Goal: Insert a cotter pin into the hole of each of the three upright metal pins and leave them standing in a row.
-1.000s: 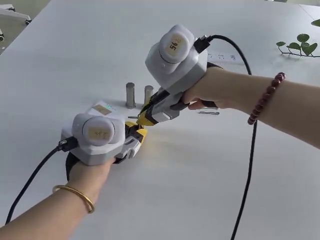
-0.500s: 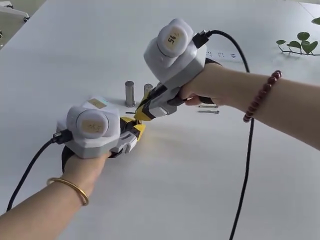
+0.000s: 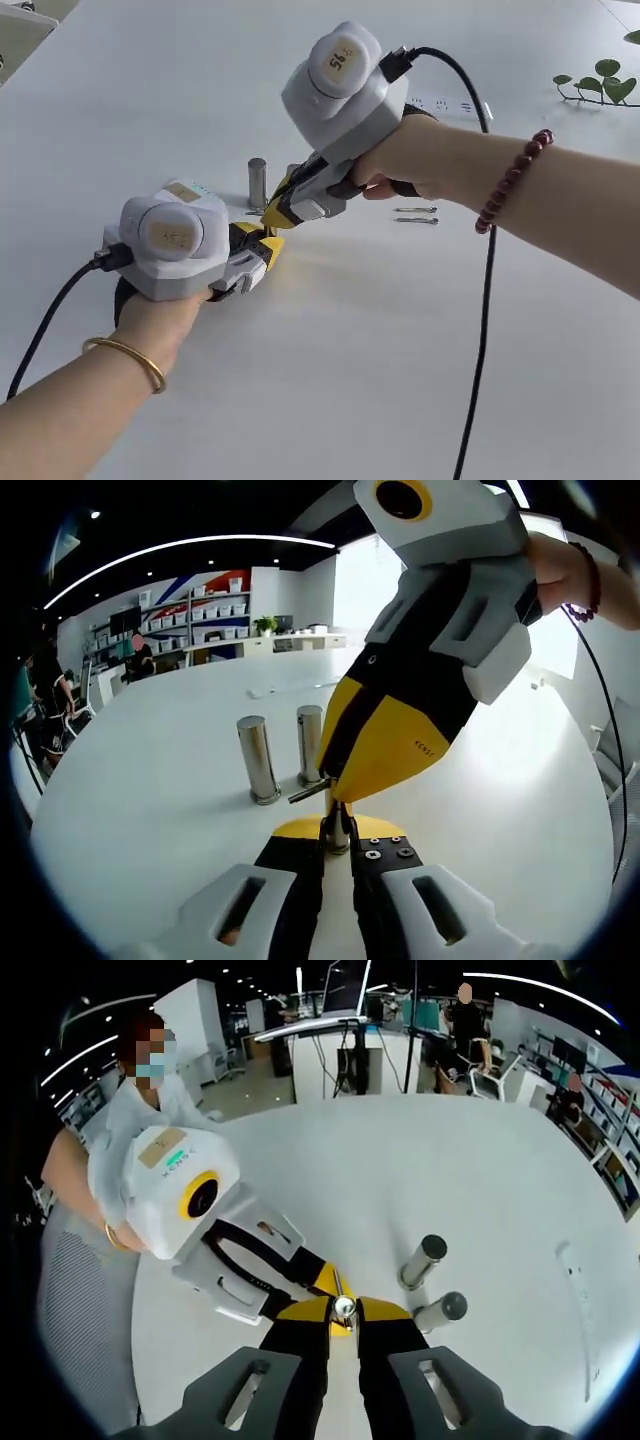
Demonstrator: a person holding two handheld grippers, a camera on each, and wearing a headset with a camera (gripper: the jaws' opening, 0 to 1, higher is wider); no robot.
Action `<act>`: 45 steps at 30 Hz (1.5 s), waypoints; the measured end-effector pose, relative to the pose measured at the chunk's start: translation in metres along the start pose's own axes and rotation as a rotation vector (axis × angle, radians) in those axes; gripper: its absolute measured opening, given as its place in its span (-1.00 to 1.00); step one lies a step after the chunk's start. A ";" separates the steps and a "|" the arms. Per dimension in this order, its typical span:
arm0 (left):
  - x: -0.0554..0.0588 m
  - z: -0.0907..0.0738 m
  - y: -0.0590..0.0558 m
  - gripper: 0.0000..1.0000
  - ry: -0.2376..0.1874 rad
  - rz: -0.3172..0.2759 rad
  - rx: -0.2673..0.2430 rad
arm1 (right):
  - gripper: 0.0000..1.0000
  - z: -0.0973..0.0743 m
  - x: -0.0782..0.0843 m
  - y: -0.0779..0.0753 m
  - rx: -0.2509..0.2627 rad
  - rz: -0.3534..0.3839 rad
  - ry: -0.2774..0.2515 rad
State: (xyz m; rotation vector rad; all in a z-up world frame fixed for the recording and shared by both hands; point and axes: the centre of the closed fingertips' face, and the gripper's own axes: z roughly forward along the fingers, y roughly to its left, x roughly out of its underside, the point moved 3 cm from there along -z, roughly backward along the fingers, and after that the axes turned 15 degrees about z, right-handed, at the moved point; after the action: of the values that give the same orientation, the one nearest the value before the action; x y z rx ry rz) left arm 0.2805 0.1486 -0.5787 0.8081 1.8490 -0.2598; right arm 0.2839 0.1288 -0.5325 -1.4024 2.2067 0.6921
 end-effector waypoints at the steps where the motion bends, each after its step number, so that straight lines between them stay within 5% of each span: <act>1: 0.000 0.000 0.000 -0.86 0.000 0.002 0.002 | -0.92 0.000 0.000 0.000 -0.001 0.002 -0.001; 11: 0.002 0.000 0.000 -0.84 0.011 -0.017 0.002 | -0.91 0.002 0.000 -0.001 0.000 -0.002 0.008; 24: 0.009 -0.007 0.000 -0.58 0.048 -0.005 0.001 | -0.83 0.002 0.008 0.001 -0.015 0.036 0.008; 31: 0.008 -0.012 0.000 -0.37 0.050 -0.007 -0.001 | -0.74 -0.009 0.005 0.000 -0.017 0.072 -0.031; 39: 0.000 -0.024 0.001 -0.15 0.023 -0.073 0.004 | -0.65 -0.026 -0.004 -0.007 -0.017 0.176 -0.144; 45: -0.006 -0.037 0.001 0.00 0.020 -0.059 0.003 | -0.66 -0.034 -0.008 -0.021 0.022 0.222 -0.210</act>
State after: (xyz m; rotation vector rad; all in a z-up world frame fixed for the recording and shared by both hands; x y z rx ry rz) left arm 0.2551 0.1664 -0.5575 0.7609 1.8938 -0.2929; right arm 0.3027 0.1057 -0.5052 -1.0307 2.2121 0.8467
